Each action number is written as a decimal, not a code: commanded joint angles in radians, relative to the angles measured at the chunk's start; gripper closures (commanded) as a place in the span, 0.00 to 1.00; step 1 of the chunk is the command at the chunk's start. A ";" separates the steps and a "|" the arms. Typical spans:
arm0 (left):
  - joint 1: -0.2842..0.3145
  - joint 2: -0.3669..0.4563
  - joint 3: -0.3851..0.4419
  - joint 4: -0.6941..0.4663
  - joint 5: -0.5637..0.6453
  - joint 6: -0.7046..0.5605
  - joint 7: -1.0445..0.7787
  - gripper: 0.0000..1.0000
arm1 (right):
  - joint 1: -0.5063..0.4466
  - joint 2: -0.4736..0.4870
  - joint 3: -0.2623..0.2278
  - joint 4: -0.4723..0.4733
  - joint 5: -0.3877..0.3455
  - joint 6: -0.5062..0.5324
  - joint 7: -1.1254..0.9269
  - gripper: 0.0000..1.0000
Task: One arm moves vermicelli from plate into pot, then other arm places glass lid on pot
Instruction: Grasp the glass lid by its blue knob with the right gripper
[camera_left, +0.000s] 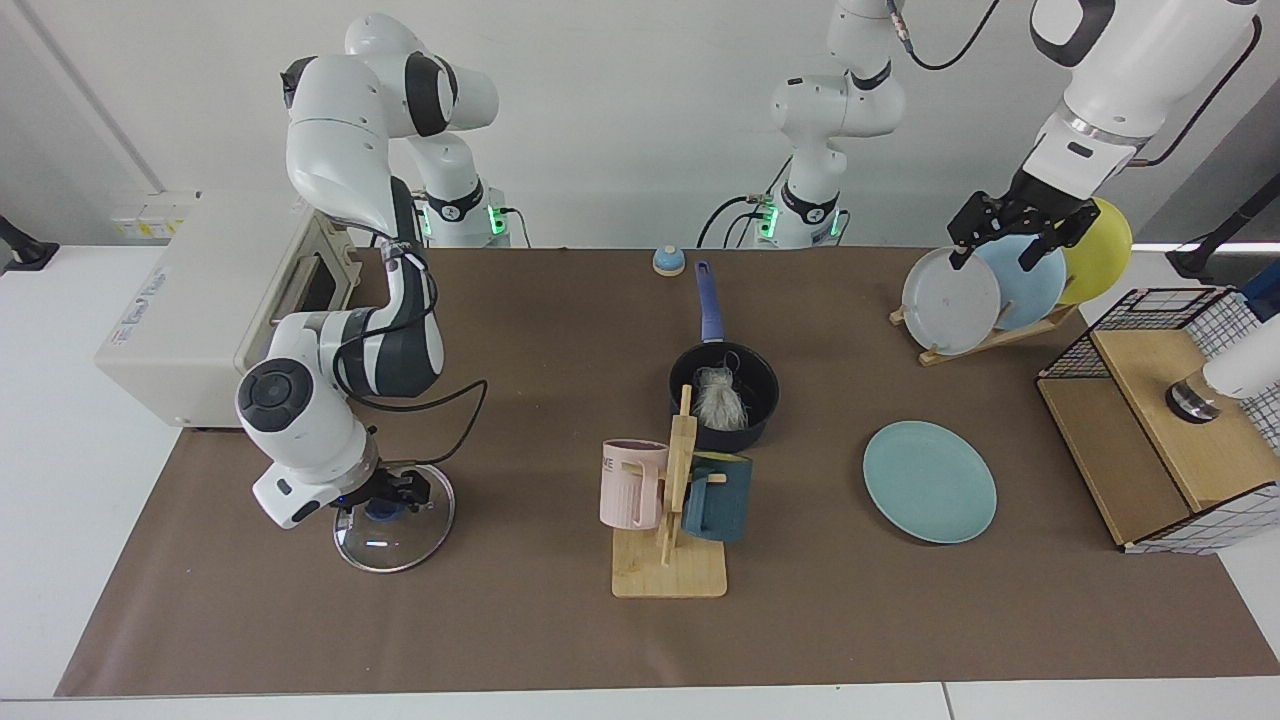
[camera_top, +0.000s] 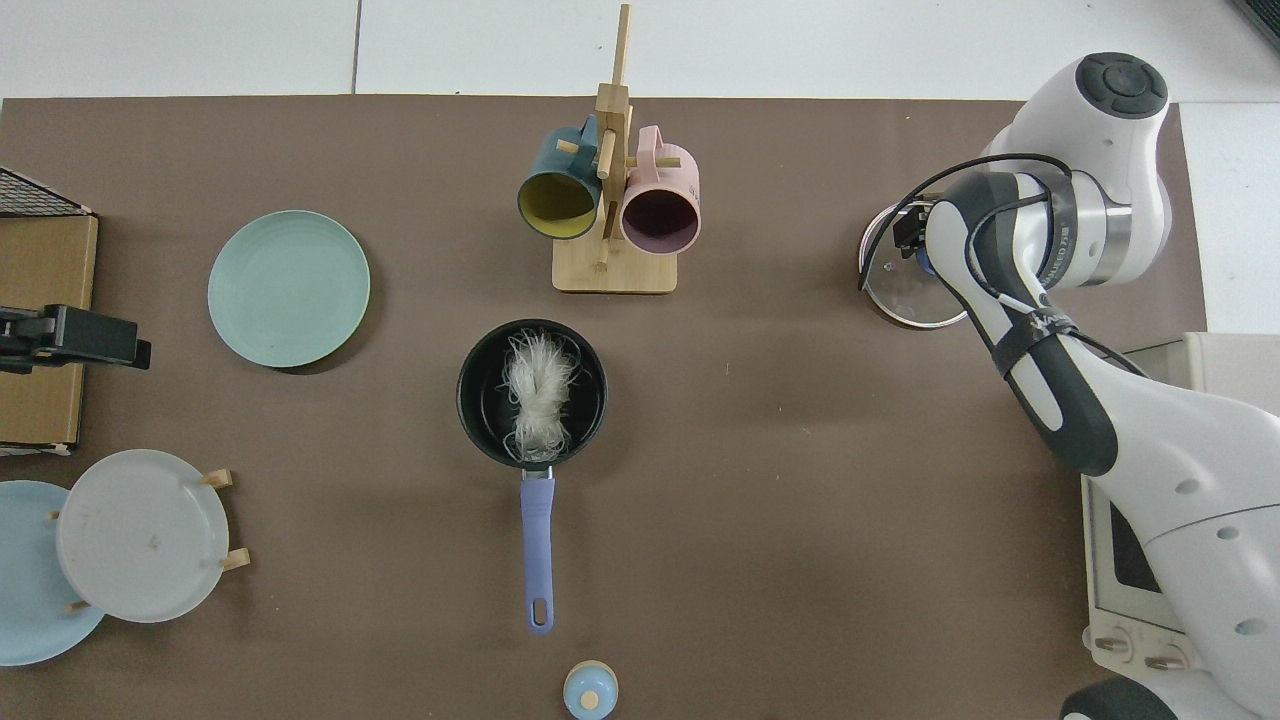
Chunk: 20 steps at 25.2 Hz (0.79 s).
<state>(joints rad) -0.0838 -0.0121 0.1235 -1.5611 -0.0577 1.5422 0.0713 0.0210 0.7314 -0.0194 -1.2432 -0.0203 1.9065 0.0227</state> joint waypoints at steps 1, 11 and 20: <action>0.007 -0.046 0.005 -0.048 -0.019 0.018 0.036 0.00 | -0.004 -0.043 0.009 -0.065 0.002 0.034 -0.032 0.01; -0.002 -0.045 -0.008 -0.048 -0.007 0.022 0.028 0.00 | 0.001 -0.046 0.009 -0.071 0.002 0.048 -0.026 0.03; -0.004 -0.045 -0.008 -0.048 -0.007 0.021 0.028 0.00 | 0.004 -0.075 0.007 -0.150 -0.003 0.126 -0.006 0.05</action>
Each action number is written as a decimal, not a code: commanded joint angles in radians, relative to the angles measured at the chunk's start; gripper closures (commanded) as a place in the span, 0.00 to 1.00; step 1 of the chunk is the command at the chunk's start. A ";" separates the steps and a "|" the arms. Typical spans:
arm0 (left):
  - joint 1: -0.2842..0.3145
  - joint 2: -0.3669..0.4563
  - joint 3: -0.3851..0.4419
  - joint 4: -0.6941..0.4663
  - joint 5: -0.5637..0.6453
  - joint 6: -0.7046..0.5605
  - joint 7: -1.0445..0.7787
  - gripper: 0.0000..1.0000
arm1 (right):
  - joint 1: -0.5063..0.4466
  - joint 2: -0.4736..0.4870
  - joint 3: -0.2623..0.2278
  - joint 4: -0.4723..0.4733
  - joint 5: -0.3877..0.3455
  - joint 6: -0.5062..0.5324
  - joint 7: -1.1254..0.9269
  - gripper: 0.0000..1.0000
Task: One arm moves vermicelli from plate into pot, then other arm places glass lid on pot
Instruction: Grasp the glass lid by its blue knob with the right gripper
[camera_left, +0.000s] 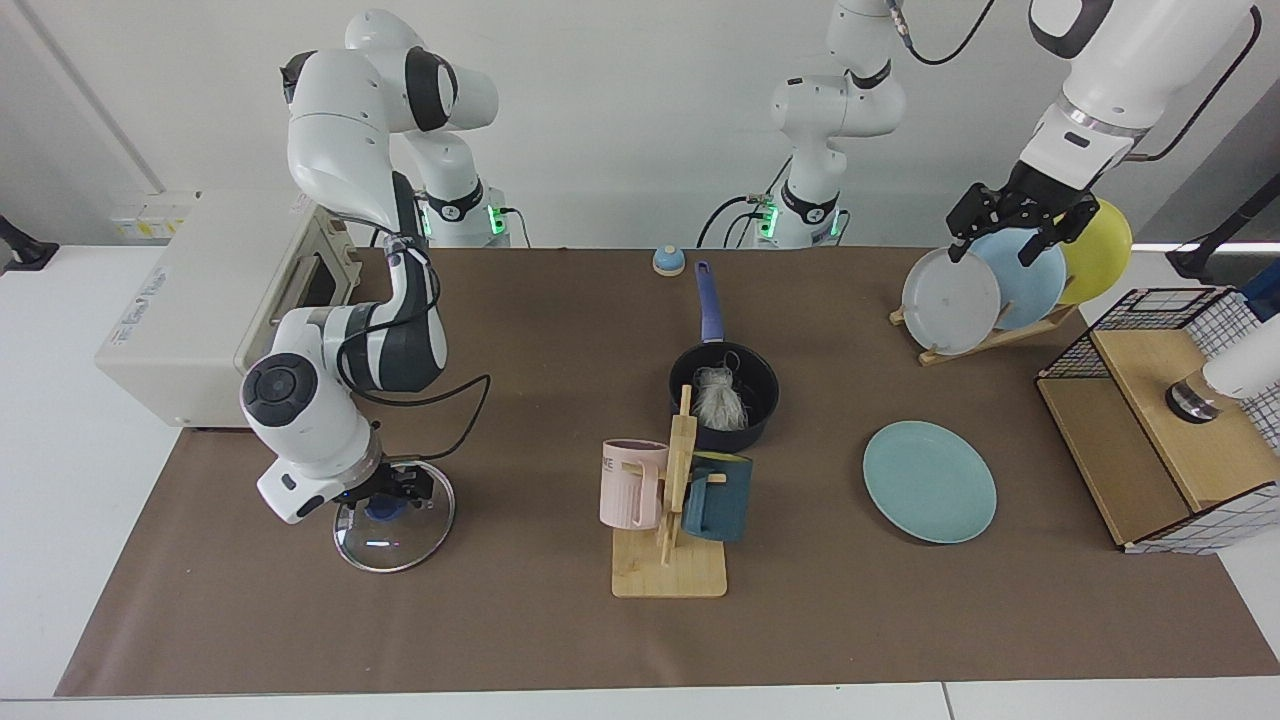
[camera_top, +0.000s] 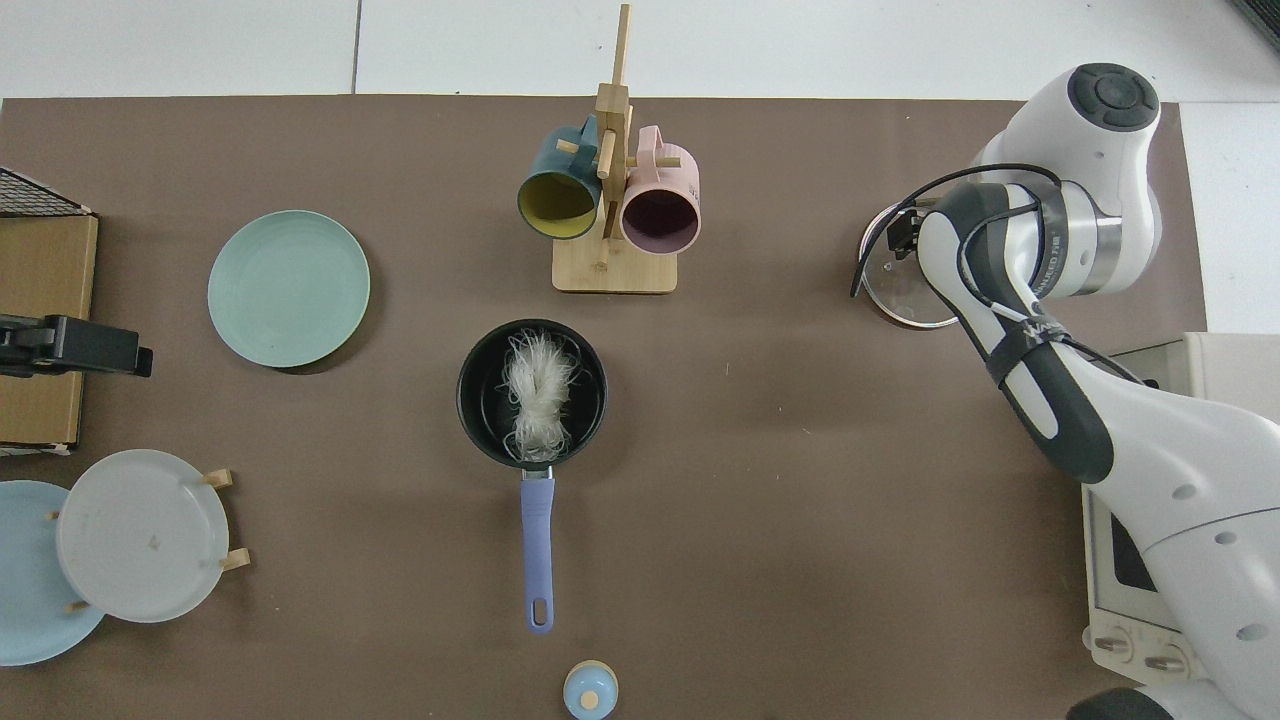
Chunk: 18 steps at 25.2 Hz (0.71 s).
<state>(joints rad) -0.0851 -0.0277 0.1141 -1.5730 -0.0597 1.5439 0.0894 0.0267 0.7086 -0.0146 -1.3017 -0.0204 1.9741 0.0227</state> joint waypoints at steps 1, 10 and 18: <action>-0.001 -0.029 0.001 -0.036 -0.005 0.019 0.012 0.00 | -0.001 -0.052 0.002 -0.091 -0.001 0.058 -0.006 0.07; 0.001 -0.028 0.002 -0.036 0.023 0.025 0.012 0.00 | 0.004 -0.060 0.004 -0.088 0.000 0.040 0.002 0.15; 0.001 -0.029 0.001 -0.036 0.023 0.024 0.012 0.00 | 0.002 -0.066 0.004 -0.088 0.000 0.009 0.002 1.00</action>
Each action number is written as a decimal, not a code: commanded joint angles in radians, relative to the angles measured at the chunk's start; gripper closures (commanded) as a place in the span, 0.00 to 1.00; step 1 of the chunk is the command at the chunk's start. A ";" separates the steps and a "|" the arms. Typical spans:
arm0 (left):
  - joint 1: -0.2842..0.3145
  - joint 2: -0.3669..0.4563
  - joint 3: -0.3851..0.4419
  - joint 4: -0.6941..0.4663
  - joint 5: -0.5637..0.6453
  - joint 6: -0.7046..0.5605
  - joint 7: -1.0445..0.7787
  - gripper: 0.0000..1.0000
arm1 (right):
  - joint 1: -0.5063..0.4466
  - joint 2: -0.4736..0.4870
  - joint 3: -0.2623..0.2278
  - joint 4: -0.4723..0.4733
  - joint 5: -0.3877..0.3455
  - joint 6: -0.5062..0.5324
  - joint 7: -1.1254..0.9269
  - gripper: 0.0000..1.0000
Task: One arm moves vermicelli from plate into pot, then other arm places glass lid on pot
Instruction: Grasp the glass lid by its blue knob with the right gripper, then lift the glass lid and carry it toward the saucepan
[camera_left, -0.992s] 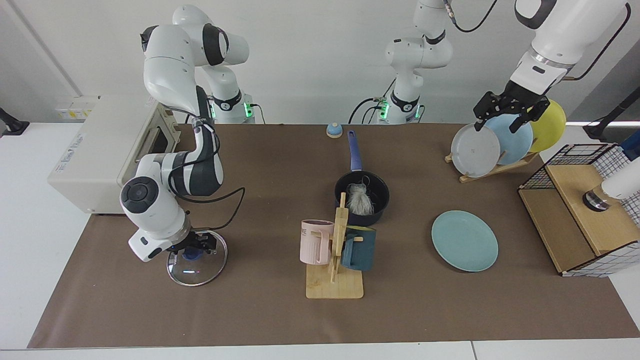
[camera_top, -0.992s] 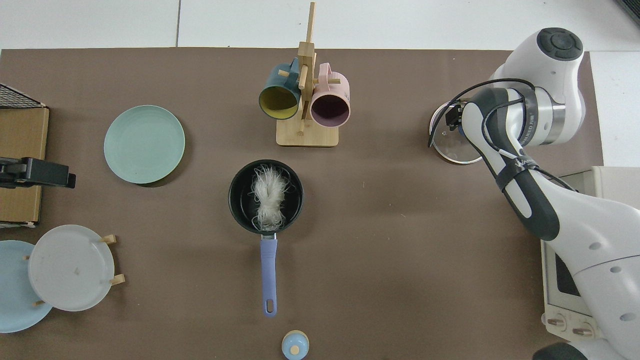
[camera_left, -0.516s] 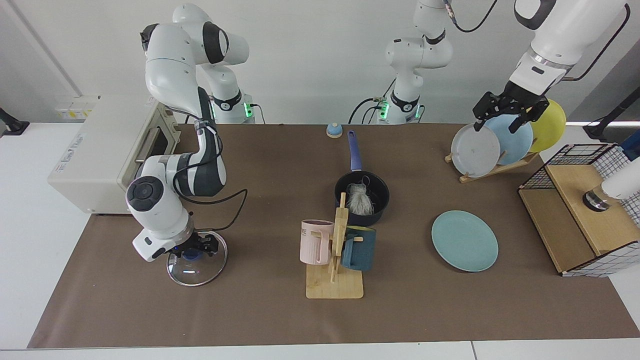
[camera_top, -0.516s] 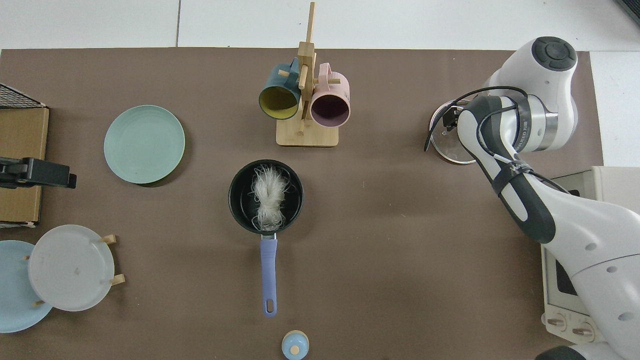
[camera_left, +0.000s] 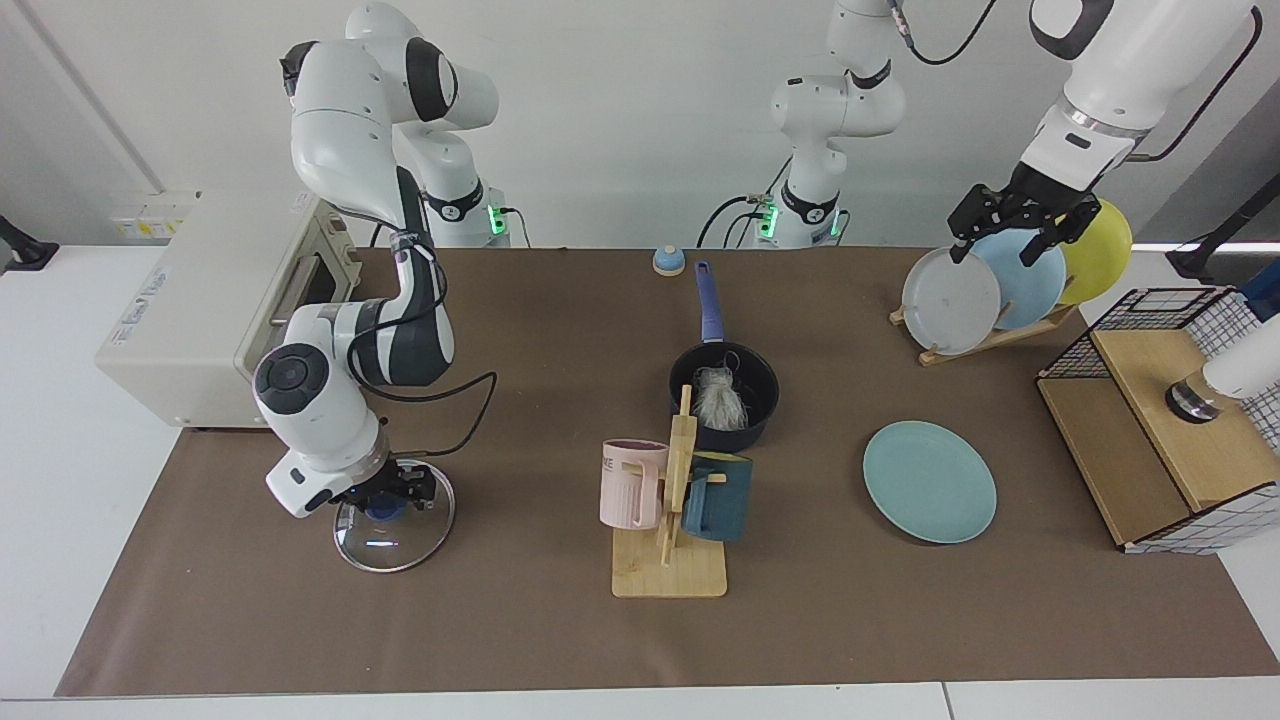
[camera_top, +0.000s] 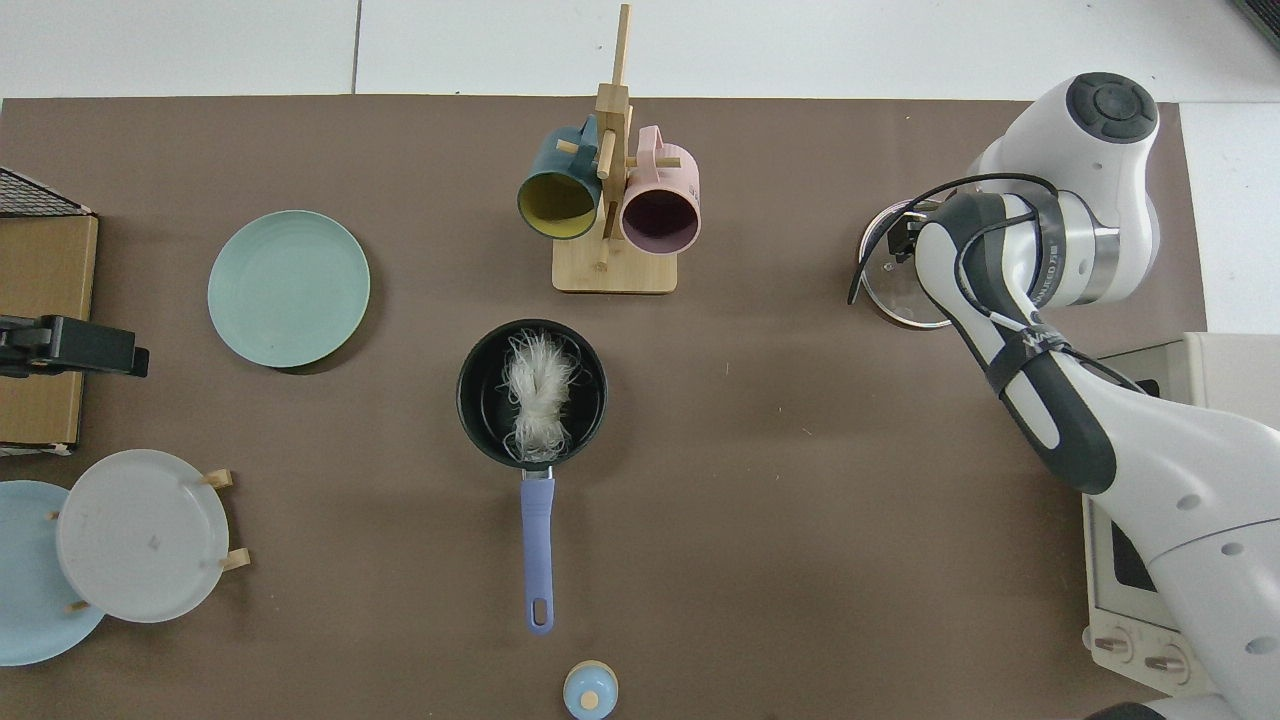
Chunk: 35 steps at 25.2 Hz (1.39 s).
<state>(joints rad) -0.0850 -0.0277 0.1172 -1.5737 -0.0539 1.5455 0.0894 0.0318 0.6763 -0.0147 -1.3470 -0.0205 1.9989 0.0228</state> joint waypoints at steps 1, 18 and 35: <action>0.001 -0.028 -0.002 -0.035 0.017 0.022 0.012 0.00 | -0.003 -0.035 0.004 -0.043 0.002 -0.015 0.003 1.00; -0.002 -0.029 -0.004 -0.035 0.017 0.022 0.010 0.00 | -0.001 -0.110 0.005 -0.024 0.010 -0.071 0.000 1.00; -0.002 -0.029 -0.004 -0.035 0.017 0.021 0.015 0.00 | 0.023 -0.438 0.012 -0.204 0.070 -0.296 0.016 1.00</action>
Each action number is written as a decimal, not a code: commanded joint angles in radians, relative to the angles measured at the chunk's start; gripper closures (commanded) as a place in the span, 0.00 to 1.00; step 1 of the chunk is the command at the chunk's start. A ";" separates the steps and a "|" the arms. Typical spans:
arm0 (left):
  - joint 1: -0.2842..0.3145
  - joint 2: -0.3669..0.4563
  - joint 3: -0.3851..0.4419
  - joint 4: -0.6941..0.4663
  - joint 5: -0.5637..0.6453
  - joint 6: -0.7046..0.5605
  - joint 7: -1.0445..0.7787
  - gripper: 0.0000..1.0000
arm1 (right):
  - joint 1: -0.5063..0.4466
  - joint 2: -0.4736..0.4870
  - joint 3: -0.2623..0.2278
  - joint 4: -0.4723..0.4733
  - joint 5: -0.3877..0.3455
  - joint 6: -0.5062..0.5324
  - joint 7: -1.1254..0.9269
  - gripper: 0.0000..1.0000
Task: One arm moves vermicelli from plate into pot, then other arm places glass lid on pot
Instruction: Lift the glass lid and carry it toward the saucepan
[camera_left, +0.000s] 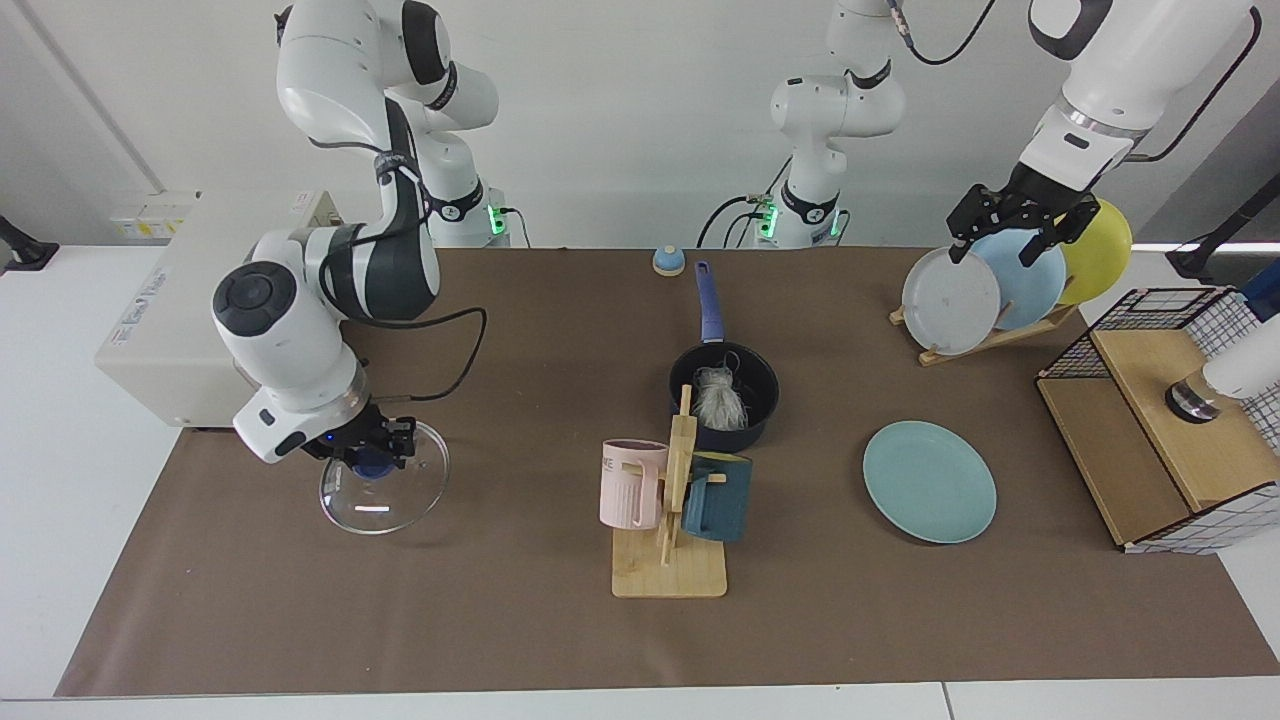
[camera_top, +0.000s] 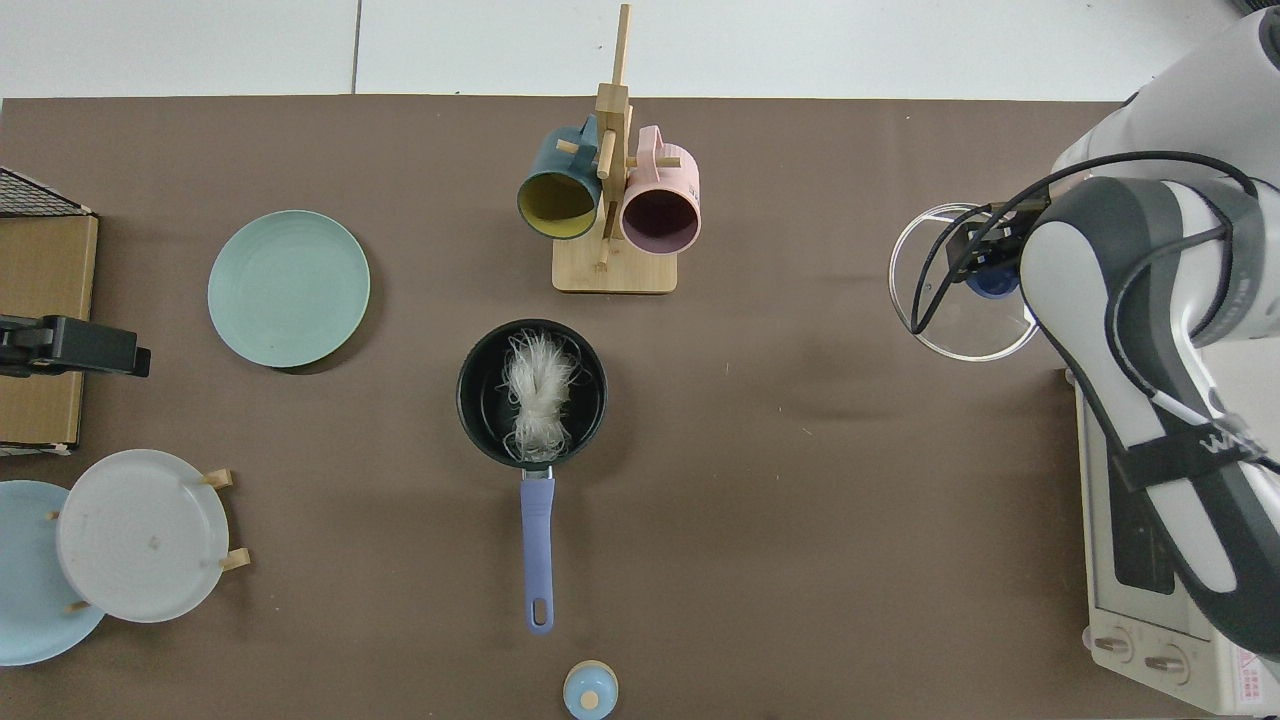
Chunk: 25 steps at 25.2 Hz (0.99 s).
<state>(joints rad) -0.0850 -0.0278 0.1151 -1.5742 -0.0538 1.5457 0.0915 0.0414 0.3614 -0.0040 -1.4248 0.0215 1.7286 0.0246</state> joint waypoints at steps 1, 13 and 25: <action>-0.002 -0.029 -0.002 -0.035 0.017 0.020 0.013 0.00 | 0.015 -0.143 0.001 -0.141 0.029 -0.038 0.018 1.00; -0.002 -0.027 -0.002 -0.035 0.015 0.020 0.011 0.00 | 0.293 -0.191 -0.001 -0.172 0.028 -0.009 0.388 1.00; -0.002 -0.029 -0.002 -0.037 0.015 0.019 0.010 0.00 | 0.543 -0.060 -0.004 0.022 0.020 -0.067 0.759 1.00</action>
<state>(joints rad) -0.0850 -0.0278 0.1151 -1.5744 -0.0538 1.5457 0.0927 0.5410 0.2113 0.0032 -1.5184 0.0442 1.7098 0.7025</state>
